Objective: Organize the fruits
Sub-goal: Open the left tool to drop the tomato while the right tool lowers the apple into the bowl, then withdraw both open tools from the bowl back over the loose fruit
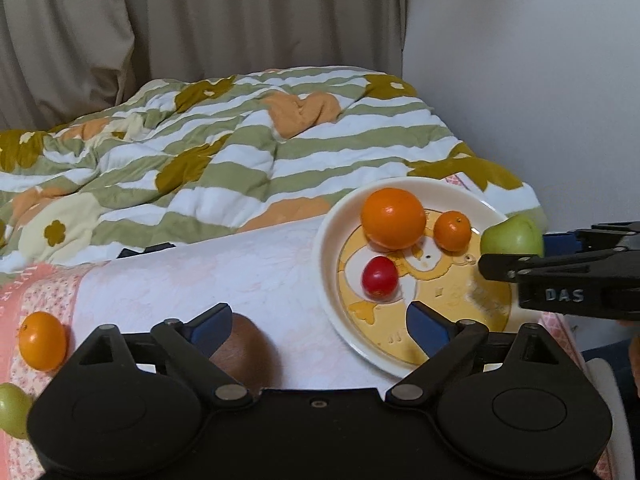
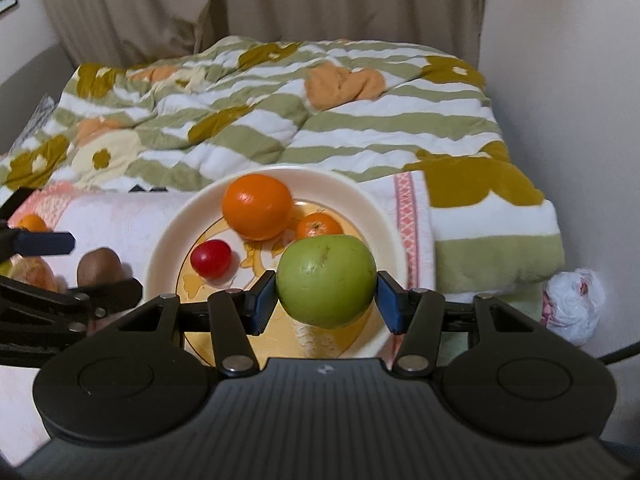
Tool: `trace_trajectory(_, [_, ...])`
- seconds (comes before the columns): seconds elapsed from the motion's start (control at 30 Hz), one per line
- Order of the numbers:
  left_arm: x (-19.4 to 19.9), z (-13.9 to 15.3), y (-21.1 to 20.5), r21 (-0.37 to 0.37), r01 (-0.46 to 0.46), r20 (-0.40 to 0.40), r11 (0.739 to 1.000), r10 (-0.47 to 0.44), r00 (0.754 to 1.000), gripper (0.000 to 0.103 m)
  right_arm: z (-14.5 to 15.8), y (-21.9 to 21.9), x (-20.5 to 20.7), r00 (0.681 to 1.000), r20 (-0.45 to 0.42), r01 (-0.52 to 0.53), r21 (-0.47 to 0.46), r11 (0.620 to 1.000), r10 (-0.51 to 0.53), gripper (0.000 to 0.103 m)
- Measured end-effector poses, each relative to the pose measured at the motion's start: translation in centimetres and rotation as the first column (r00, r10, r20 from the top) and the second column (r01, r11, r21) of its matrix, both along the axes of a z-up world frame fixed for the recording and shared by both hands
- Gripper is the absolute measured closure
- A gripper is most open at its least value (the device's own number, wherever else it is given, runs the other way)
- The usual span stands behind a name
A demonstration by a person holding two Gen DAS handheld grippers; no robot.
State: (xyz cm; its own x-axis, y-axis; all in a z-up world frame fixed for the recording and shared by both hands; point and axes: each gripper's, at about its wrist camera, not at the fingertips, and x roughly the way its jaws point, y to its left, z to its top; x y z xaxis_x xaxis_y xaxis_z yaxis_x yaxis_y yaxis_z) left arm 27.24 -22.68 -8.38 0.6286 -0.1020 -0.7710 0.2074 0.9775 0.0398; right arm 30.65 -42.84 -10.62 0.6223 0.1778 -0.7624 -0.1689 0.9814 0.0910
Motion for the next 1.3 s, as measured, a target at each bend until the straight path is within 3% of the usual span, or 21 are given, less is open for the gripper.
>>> trace_trajectory(0.4, [-0.1, -0.1, 0.7, 0.004, -0.034, -0.01, 0.999, 0.034, 0.999, 0.006, -2.1, 1.6, 1.0, 0.999, 0.007, -0.049, -0.049, 0.998, 0.049, 0.032])
trace_trajectory(0.47, [-0.3, -0.1, 0.7, 0.01, -0.034, -0.008, 0.999, 0.034, 0.999, 0.006, -1.6, 1.7, 0.9, 0.998, 0.032, -0.051, -0.055, 0.997, 0.053, 0.016])
trace_trajectory(0.5, [-0.4, -0.1, 0.7, 0.013, -0.035, -0.008, 0.999, 0.035, 0.999, 0.006, -1.3, 1.8, 0.7, 0.997, 0.053, -0.047, -0.069, 0.996, 0.051, 0.0])
trace_trajectory(0.6, [-1.0, 0.2, 0.8, 0.026, -0.04, -0.005, 0.999, 0.04, 0.999, 0.006, -0.3, 1.8, 0.1, 0.994, 0.102, -0.036, -0.09, 0.995, 0.045, 0.0])
trace_trajectory(0.87, [-3.4, 1.2, 1.6, 0.018, -0.057, 0.01, 0.998, 0.057, 0.998, 0.006, 1.1, 0.3, -1.2, 0.995, 0.095, 0.006, -0.042, 0.999, -0.002, 0.0])
trace_trajectory(1.03, [-5.3, 2.5, 2.4, -0.061, -0.081, 0.015, 0.995, 0.082, 0.996, 0.006, 2.6, 0.1, -2.9, 0.995, 0.095, 0.018, -0.033, 0.999, -0.015, 0.0])
trace_trajectory(1.3, [-10.1, 5.3, 3.0, -0.097, -0.121, 0.084, 0.988, 0.129, 0.988, 0.006, 5.6, 0.2, -7.6, 0.995, 0.098, 0.027, 0.006, 1.0, -0.027, 0.0])
